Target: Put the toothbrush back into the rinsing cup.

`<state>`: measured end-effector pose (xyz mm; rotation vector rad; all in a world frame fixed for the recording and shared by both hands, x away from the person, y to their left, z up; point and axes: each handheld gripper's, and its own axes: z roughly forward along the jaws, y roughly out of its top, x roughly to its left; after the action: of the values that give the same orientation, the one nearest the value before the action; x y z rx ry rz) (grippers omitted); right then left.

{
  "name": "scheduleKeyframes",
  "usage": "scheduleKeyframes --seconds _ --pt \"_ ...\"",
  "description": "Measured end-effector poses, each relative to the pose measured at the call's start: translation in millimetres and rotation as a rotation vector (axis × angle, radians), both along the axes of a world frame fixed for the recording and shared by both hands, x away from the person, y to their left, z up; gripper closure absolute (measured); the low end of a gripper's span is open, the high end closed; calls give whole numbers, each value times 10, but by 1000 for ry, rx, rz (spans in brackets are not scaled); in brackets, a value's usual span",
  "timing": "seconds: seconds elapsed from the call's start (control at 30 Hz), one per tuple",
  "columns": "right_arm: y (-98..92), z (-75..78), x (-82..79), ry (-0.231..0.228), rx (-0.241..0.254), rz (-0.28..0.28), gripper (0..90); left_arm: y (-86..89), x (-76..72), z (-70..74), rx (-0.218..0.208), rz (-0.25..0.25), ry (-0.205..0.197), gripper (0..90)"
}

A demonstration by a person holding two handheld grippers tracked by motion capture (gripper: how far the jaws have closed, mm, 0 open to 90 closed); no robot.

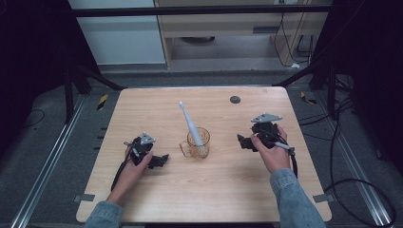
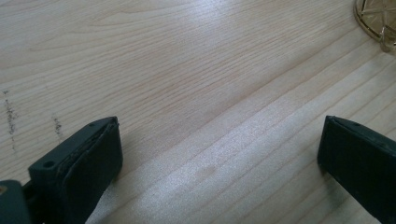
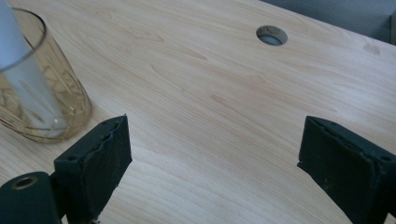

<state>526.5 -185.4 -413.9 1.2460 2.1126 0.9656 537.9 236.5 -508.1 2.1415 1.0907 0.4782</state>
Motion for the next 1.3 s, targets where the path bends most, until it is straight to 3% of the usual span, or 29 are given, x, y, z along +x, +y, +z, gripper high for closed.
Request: scheduleKeyframes --seconds 0.3,0.5,0.77,0.9,1.3 --pt "-187 -172 32 25 -23 -40 101 0 5 0 0 -2 0 0" --pt "-263 -341 179 71 -40 -60 102 0 5 0 1 -2 -1 0" --pt "-318 -468 364 99 -18 -110 117 1 2 0 0 1 0 0" --pt "-391 -561 513 106 47 -160 131 1 4 1 0 1 0 0" --pt "-472 -718 620 125 18 -215 121 1 3 0 0 1 0 0"
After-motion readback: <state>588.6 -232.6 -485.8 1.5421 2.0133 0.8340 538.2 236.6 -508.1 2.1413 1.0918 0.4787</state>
